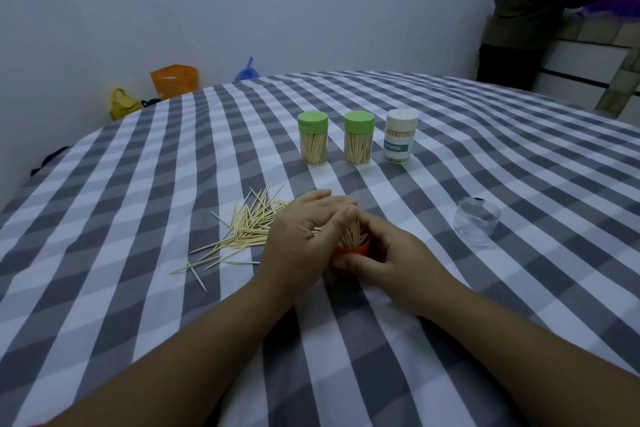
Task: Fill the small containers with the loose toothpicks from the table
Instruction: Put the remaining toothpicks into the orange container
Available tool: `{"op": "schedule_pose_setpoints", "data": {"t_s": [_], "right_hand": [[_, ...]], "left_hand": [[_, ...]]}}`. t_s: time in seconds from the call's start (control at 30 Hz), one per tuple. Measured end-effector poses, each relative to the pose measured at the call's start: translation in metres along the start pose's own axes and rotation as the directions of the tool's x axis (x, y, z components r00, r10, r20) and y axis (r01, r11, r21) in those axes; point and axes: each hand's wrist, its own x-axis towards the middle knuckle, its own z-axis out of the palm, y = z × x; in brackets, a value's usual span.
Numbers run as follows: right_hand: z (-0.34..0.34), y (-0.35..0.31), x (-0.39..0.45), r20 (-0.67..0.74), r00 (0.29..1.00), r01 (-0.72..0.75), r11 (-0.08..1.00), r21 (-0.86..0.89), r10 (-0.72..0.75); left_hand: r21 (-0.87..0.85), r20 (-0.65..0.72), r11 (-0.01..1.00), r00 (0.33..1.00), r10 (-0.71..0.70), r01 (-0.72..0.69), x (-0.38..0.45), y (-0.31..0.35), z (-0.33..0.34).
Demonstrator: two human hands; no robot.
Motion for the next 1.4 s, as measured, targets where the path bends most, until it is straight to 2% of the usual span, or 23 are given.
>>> {"op": "schedule_pose_setpoints", "data": {"t_s": [0.1, 0.2, 0.33, 0.5, 0.67, 0.7, 0.77, 0.83, 0.93, 1.0, 1.1, 1.4], "right_hand": [[0.0, 0.001, 0.001, 0.001, 1.0, 0.009, 1.0, -0.006, -0.009], [0.0, 0.001, 0.001, -0.002, 1.0, 0.008, 1.0, -0.01, -0.008], [0.0, 0.002, 0.0, 0.005, 1.0, 0.0, 1.0, -0.014, 0.0], [0.0, 0.0, 0.0, -0.004, 1.0, 0.02, 0.999, -0.033, -0.02], [0.0, 0.0, 0.001, 0.001, 1.0, -0.011, 0.999, -0.038, 0.011], [0.0, 0.0, 0.001, -0.003, 1.0, -0.025, 0.999, -0.048, 0.025], [-0.001, 0.001, 0.002, -0.013, 0.999, -0.047, 0.997, -0.063, 0.047], [-0.002, 0.002, 0.002, -0.018, 0.998, -0.067, 0.996, -0.066, 0.066], [-0.002, 0.0, 0.002, -0.002, 0.996, -0.088, 0.993, -0.08, 0.088], [-0.002, -0.002, 0.002, 0.001, 0.996, -0.092, 0.991, -0.092, 0.093], [-0.002, -0.002, 0.002, 0.002, 0.995, -0.095, 0.991, -0.095, 0.096], [-0.002, -0.003, 0.001, 0.006, 0.994, -0.107, 0.988, -0.115, 0.108]], "left_hand": [[0.045, 0.026, 0.999, 1.0, -0.011, 0.01, 0.001, 0.0, -0.001], [-0.004, 0.028, 0.999, 0.998, -0.054, 0.054, 0.0, 0.001, -0.001], [-0.015, 0.025, 0.999, 0.999, -0.039, 0.039, 0.0, 0.002, -0.001], [0.114, 0.156, 0.993, 0.987, -0.04, 0.022, 0.001, -0.002, 0.003], [-0.02, 0.178, 0.993, 0.977, -0.114, 0.119, 0.006, 0.002, -0.009], [0.025, 0.192, 0.99, 0.971, -0.143, 0.14, 0.009, 0.002, -0.015], [0.225, 0.259, 0.962, 0.943, -0.211, 0.153, 0.018, -0.002, -0.032], [0.412, 0.331, 0.894, 0.885, -0.326, 0.175, 0.025, -0.005, -0.052], [0.569, 0.357, 0.791, 0.799, -0.484, 0.225, 0.029, -0.003, -0.074], [0.693, 0.358, 0.704, 0.773, -0.524, 0.156, 0.03, -0.004, -0.079], [0.795, 0.361, 0.606, 0.781, -0.51, 0.028, 0.032, -0.01, -0.076], [0.822, 0.378, 0.556, 0.849, -0.369, -0.125, 0.048, -0.027, -0.055]]}}
